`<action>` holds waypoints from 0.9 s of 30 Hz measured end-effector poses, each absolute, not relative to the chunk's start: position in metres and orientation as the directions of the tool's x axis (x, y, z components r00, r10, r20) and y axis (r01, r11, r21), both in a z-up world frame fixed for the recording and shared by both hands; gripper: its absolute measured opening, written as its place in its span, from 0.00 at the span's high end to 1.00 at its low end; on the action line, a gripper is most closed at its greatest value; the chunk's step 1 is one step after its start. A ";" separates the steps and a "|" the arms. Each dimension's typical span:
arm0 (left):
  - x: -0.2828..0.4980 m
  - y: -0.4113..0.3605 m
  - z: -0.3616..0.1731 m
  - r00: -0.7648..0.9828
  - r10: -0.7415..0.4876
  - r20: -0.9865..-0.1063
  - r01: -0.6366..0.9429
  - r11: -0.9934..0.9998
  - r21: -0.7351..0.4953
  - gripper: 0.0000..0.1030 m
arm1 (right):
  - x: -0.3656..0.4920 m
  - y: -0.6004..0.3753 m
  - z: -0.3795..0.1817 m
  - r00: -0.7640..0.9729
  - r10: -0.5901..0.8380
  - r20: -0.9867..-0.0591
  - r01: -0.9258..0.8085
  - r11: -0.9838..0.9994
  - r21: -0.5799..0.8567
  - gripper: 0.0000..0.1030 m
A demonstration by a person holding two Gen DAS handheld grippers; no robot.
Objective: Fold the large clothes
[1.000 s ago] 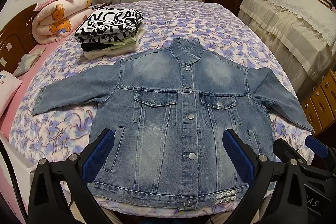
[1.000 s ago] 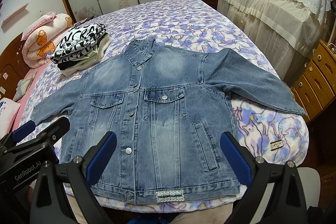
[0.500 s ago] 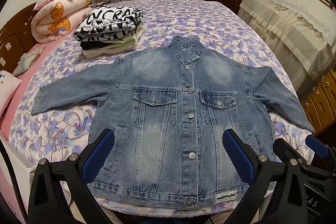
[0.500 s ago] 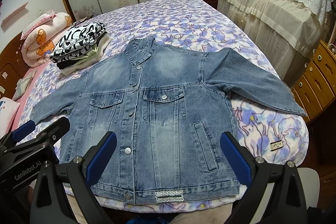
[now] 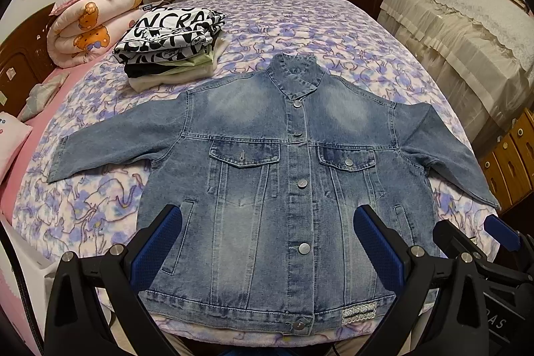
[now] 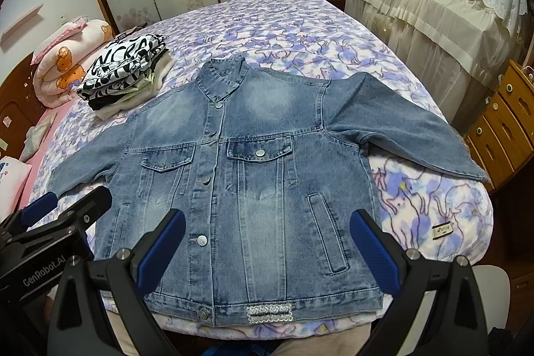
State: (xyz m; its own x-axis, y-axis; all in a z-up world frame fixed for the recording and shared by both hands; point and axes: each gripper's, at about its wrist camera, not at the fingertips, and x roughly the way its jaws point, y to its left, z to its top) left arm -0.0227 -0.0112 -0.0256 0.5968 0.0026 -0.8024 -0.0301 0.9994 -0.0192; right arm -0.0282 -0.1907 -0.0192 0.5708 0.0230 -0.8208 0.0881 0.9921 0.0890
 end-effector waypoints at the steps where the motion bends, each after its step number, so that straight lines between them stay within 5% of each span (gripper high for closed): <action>1: -0.022 -0.013 -0.026 0.596 0.003 -0.803 -0.029 0.999 -0.017 0.02 | -0.029 -0.191 -0.020 0.570 0.024 -0.821 0.088 0.992 0.090 0.04; 16: 0.017 -0.056 -0.010 0.606 -0.034 -0.795 0.053 0.999 -0.003 0.02 | -0.010 -0.223 -0.017 0.608 -0.028 -0.794 0.100 0.994 0.042 0.04; 27: 0.058 -0.097 0.019 0.697 -0.098 -0.711 0.123 0.992 -0.017 0.02 | 0.016 -0.294 -0.009 0.619 -0.078 -0.781 0.208 0.976 0.067 0.04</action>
